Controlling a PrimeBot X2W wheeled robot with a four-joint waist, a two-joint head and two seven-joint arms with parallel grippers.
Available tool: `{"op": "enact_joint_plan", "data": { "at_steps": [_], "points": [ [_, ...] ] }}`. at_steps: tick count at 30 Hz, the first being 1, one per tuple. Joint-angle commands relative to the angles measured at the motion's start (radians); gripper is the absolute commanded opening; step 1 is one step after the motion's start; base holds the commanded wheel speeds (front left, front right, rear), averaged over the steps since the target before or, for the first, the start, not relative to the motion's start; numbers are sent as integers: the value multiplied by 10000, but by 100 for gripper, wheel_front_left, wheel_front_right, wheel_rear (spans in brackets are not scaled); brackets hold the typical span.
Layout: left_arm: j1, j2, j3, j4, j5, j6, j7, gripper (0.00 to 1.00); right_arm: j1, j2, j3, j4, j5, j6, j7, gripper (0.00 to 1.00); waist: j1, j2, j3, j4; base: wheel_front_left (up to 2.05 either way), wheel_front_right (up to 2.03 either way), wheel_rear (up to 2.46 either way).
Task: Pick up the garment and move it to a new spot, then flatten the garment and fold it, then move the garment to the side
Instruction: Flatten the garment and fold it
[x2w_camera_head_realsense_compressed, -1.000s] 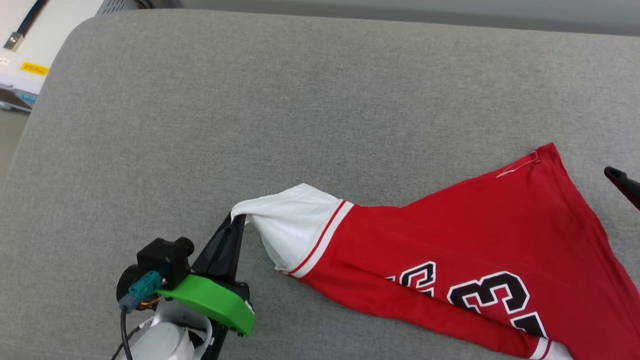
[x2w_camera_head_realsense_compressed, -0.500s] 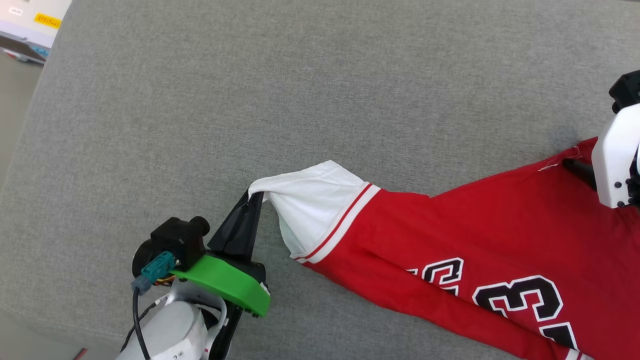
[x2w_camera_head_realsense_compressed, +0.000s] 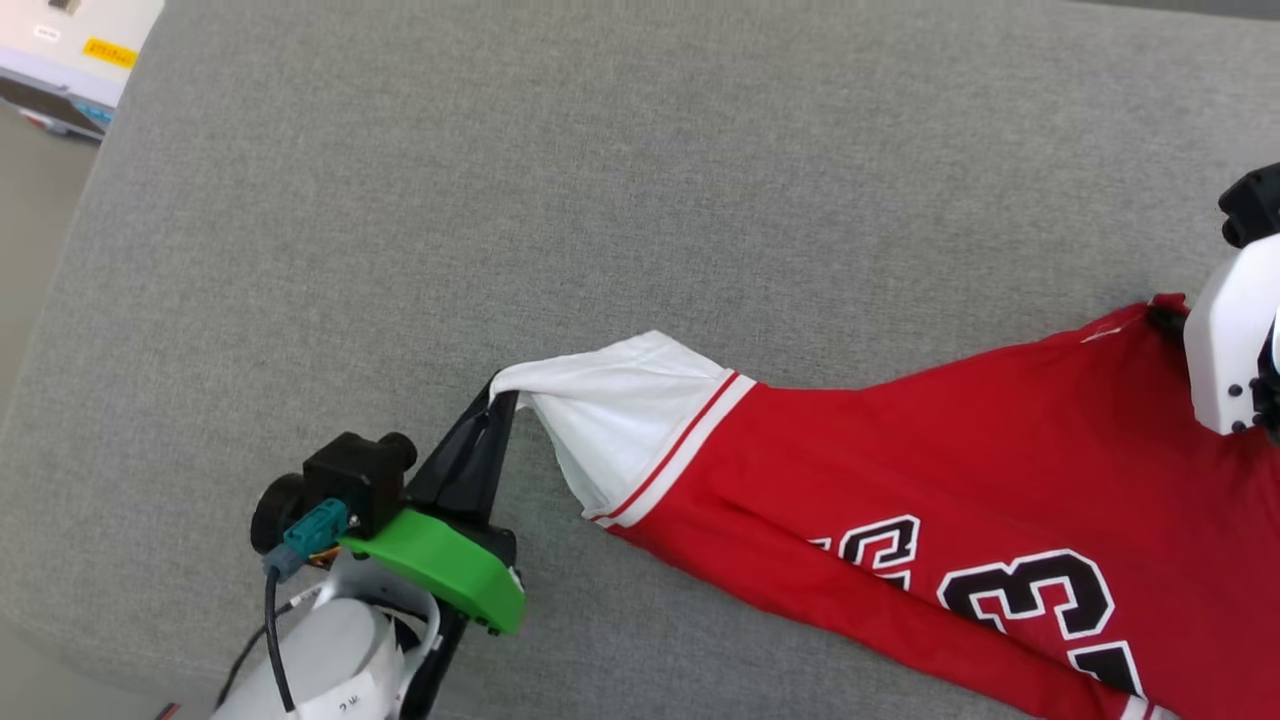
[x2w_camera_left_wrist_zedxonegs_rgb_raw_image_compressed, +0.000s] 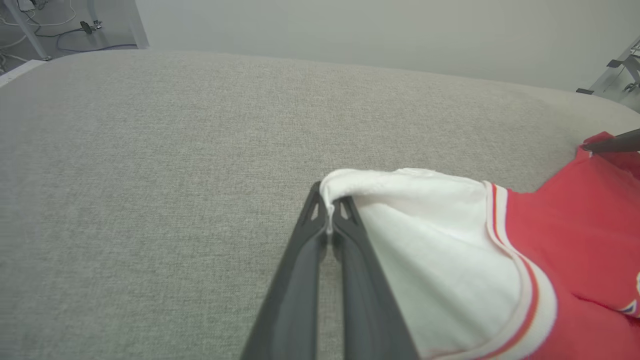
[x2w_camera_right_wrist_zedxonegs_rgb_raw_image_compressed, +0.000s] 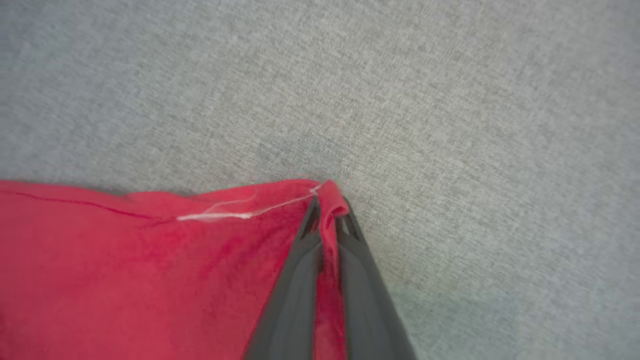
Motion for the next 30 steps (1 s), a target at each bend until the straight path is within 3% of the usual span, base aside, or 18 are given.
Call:
{"op": "enact_joint_plan", "data": {
  "at_steps": [1, 15, 22, 30],
  "points": [
    [-283, 194, 50, -9, 107, -100, 73, 0, 198, -96, 96, -50, 147, -7, -353, 0, -1, 0, -435, -256, 0, 0, 0],
    [-2047, 1136, 936, -965, 210, -57, 675, 0, 242, -594, -1051, -2020, 329, -7, -3774, 0, -1, 0, -1860, -1007, 0, 0, 0],
    [-4085, 1221, 1177, -1180, 493, -208, 1159, 0, 31, -396, -2044, -3140, -75, -7, -4292, 0, -1, 0, -2161, -1238, 0, 0, 0],
    [-6721, 941, 1126, -621, 687, -770, 1619, 0, -628, -80, -2934, -4179, -489, -7, -3746, 0, -1, 0, -2090, -1373, 0, 0, 0]
  ]
}}
